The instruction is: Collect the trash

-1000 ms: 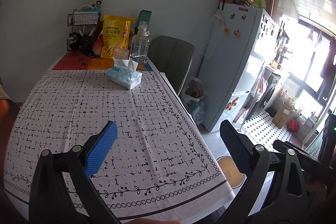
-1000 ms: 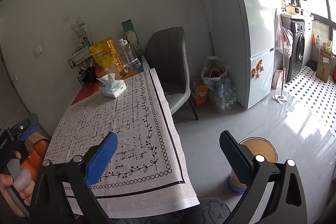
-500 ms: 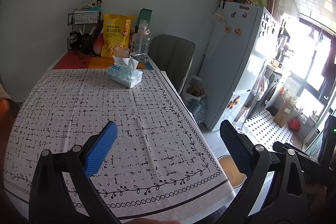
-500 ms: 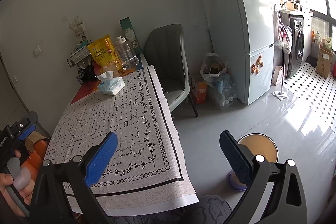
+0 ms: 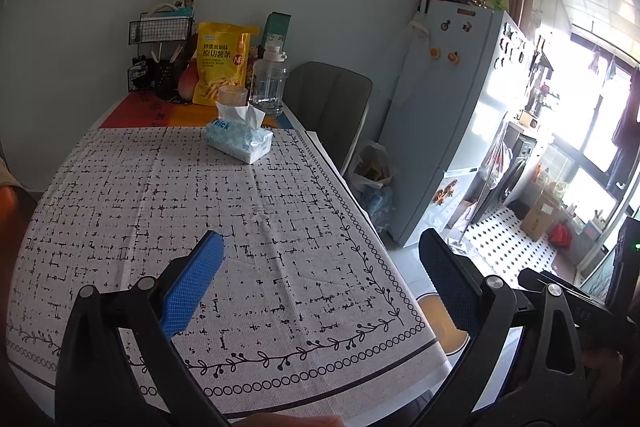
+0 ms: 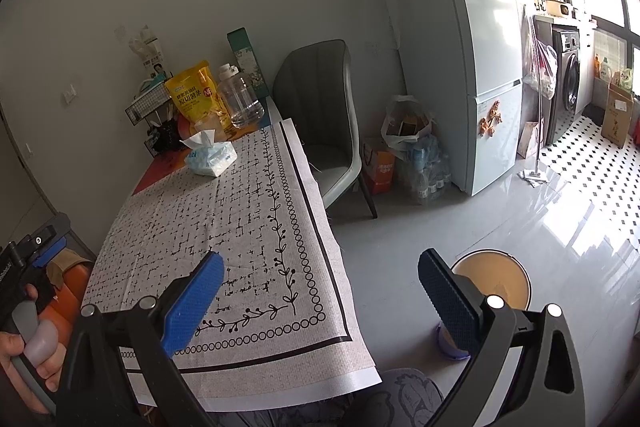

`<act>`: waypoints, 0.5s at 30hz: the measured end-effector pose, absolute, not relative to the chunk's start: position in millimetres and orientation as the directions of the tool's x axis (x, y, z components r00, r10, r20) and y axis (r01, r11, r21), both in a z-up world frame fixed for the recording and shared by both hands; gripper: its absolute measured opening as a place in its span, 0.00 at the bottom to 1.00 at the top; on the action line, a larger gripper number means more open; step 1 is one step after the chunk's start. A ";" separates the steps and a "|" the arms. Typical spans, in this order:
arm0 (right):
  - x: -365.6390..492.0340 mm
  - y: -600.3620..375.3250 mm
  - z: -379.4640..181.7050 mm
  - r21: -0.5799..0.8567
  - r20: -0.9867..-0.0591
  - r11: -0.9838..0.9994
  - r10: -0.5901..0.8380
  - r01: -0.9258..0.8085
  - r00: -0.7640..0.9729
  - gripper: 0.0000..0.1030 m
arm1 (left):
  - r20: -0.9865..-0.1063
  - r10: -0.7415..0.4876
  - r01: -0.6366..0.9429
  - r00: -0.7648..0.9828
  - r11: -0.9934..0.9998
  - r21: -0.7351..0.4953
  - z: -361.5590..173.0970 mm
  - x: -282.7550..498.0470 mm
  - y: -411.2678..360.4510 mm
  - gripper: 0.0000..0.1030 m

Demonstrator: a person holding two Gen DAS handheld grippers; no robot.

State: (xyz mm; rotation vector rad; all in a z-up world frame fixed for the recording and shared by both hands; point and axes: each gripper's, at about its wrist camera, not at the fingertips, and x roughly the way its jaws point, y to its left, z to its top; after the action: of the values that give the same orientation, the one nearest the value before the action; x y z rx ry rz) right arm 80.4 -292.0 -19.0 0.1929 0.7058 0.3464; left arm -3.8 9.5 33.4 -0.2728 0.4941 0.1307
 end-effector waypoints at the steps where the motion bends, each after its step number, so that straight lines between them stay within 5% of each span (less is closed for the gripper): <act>1: 80.3 -291.4 -18.3 0.288 -0.599 0.926 0.374 -0.246 0.708 0.93 | -0.484 0.057 -0.188 0.873 0.956 -0.226 33.1 -3.8 8.4 0.94; 15: 73.6 -295.3 -20.5 0.277 -0.612 0.934 0.354 -0.227 0.707 0.93 | -0.496 0.003 -0.131 0.868 0.966 -0.224 25.1 0.4 -1.1 0.94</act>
State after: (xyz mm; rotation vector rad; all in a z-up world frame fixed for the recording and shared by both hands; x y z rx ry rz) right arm 73.6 -295.3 -20.5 0.1867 0.7160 0.3246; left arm 0.4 -1.1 25.1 -0.2557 0.5156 0.0712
